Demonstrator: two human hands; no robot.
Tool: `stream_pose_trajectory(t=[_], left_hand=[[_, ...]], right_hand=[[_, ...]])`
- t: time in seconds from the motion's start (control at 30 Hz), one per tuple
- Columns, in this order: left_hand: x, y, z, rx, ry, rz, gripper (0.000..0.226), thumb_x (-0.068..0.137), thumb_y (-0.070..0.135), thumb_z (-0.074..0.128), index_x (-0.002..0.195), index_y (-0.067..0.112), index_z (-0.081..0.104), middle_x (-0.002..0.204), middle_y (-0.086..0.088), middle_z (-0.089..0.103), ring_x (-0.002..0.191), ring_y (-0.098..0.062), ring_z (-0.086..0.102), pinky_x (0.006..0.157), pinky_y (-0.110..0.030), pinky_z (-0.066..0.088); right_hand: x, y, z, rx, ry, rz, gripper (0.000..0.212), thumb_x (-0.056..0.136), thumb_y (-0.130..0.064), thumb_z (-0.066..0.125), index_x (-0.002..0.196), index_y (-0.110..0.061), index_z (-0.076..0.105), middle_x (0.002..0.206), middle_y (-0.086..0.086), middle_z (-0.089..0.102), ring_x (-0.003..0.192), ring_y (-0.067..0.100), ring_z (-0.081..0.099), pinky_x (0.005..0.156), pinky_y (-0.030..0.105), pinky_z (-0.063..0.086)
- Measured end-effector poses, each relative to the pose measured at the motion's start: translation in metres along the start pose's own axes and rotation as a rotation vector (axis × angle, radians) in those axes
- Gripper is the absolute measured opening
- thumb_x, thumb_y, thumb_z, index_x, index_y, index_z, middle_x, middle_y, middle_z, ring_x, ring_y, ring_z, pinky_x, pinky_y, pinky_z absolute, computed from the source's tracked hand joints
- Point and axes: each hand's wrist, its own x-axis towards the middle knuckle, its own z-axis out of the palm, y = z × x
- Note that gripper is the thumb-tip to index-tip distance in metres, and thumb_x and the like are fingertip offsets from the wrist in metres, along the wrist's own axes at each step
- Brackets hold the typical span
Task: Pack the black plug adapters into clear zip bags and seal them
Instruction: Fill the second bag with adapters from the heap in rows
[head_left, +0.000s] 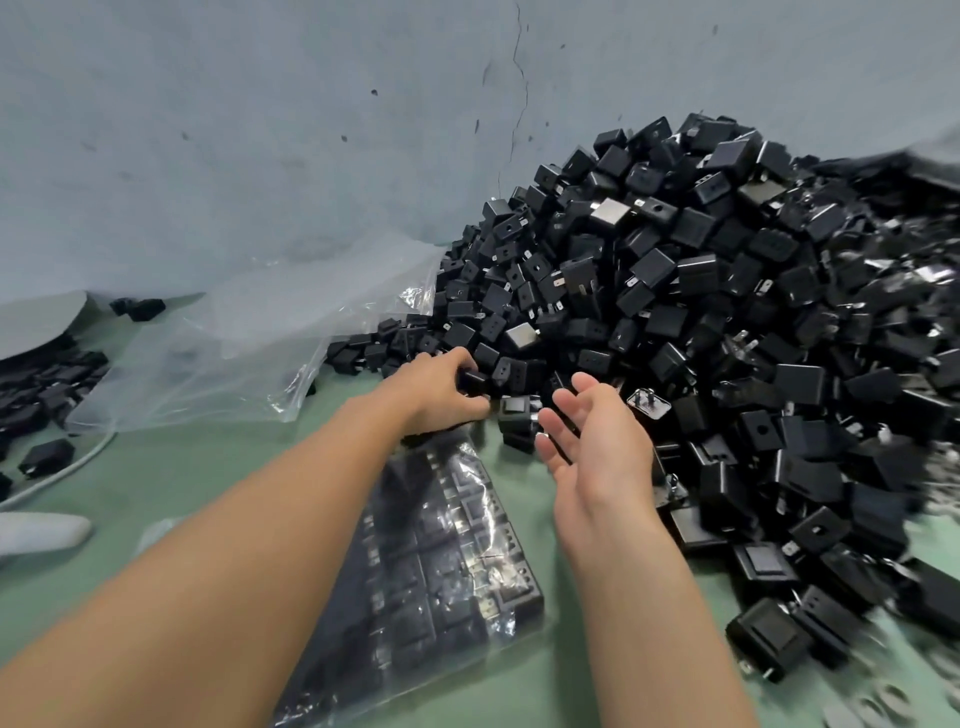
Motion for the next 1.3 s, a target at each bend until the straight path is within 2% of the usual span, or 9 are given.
stream_pose_trajectory(t=[0.2,0.5,0.7,0.87,0.97,1.03,1.07,1.17,1.3], left_hand=[[-0.002,-0.012,0.0,0.106,0.033,0.071,0.045,0.087,0.043,0.064,0.125,0.035,0.043,0.096,0.002,0.043,0.079,-0.018,0.055,0.07,-0.033,0.042],[-0.005,-0.031,-0.004,0.184,0.182,0.158,0.041,0.081,0.043,0.064,0.116,0.039,0.043,0.088,0.008,0.056,0.072,-0.014,0.057,0.056,-0.029,0.039],[-0.022,-0.033,-0.05,-0.702,0.337,-0.043,0.028,0.087,0.025,0.069,0.11,0.029,0.054,0.086,0.003,0.063,0.057,-0.007,0.061,0.047,-0.026,0.055],[-0.09,-0.027,-0.064,-1.843,-0.037,-0.167,0.038,0.082,0.029,0.071,0.11,0.008,0.057,0.094,-0.007,0.067,0.073,-0.018,0.066,0.046,-0.021,0.051],[-0.137,-0.018,-0.04,-2.049,-0.194,-0.131,0.033,0.085,0.034,0.068,0.094,0.002,0.073,0.101,-0.007,0.067,0.079,-0.015,0.067,0.046,-0.019,0.053],[-0.161,-0.012,-0.026,-2.107,-0.152,-0.157,0.034,0.085,0.036,0.067,0.08,0.003,0.075,0.101,-0.011,0.068,0.081,-0.018,0.069,0.049,-0.02,0.055],[-0.171,-0.011,-0.019,-2.143,-0.103,-0.172,0.033,0.084,0.035,0.068,0.081,0.003,0.074,0.1,-0.014,0.068,0.084,-0.021,0.07,0.051,-0.022,0.057],[-0.191,-0.013,-0.005,-2.268,0.015,-0.16,0.034,0.084,0.038,0.066,0.103,0.009,0.064,0.108,-0.019,0.067,0.102,-0.029,0.068,0.061,-0.034,0.061],[-0.206,-0.026,0.0,-2.376,-0.02,-0.028,0.034,0.086,0.037,0.063,0.109,0.012,0.057,0.126,-0.024,0.06,0.121,-0.037,0.06,0.085,-0.051,0.057]], right_hand=[[-0.001,0.002,0.005,0.008,-0.013,0.005,0.019,0.099,-0.016,0.046,0.096,-0.026,0.062,0.102,-0.002,0.066,0.084,0.013,0.064,0.072,0.028,0.05],[0.002,0.004,0.006,0.017,-0.028,0.0,0.021,0.098,-0.016,0.045,0.096,-0.027,0.063,0.104,-0.002,0.067,0.085,0.012,0.065,0.07,0.027,0.048],[0.0,0.011,0.011,0.044,-0.085,0.026,0.022,0.098,-0.014,0.045,0.099,-0.025,0.063,0.102,-0.002,0.067,0.083,0.013,0.064,0.073,0.029,0.051],[-0.015,0.027,0.024,0.108,-0.244,0.177,0.022,0.099,-0.016,0.046,0.107,-0.02,0.066,0.11,0.004,0.069,0.094,0.018,0.065,0.078,0.033,0.052],[-0.031,0.043,0.035,0.157,-0.385,0.346,0.027,0.098,-0.024,0.047,0.116,-0.019,0.066,0.116,0.005,0.071,0.112,0.024,0.063,0.092,0.042,0.052],[-0.04,0.054,0.041,0.22,-0.459,0.435,0.032,0.093,-0.025,0.049,0.118,-0.016,0.067,0.103,0.0,0.073,0.105,0.023,0.064,0.08,0.038,0.057],[-0.045,0.059,0.044,0.241,-0.474,0.456,0.033,0.091,-0.025,0.05,0.117,-0.015,0.068,0.096,-0.002,0.071,0.097,0.022,0.063,0.078,0.036,0.058],[-0.059,0.07,0.052,0.337,-0.497,0.488,0.033,0.09,-0.021,0.05,0.115,-0.008,0.066,0.098,0.005,0.059,0.097,0.028,0.059,0.107,0.046,0.047],[-0.074,0.078,0.061,0.399,-0.466,0.509,0.028,0.09,-0.017,0.051,0.112,-0.008,0.066,0.089,0.004,0.06,0.09,0.024,0.063,0.104,0.04,0.05]])
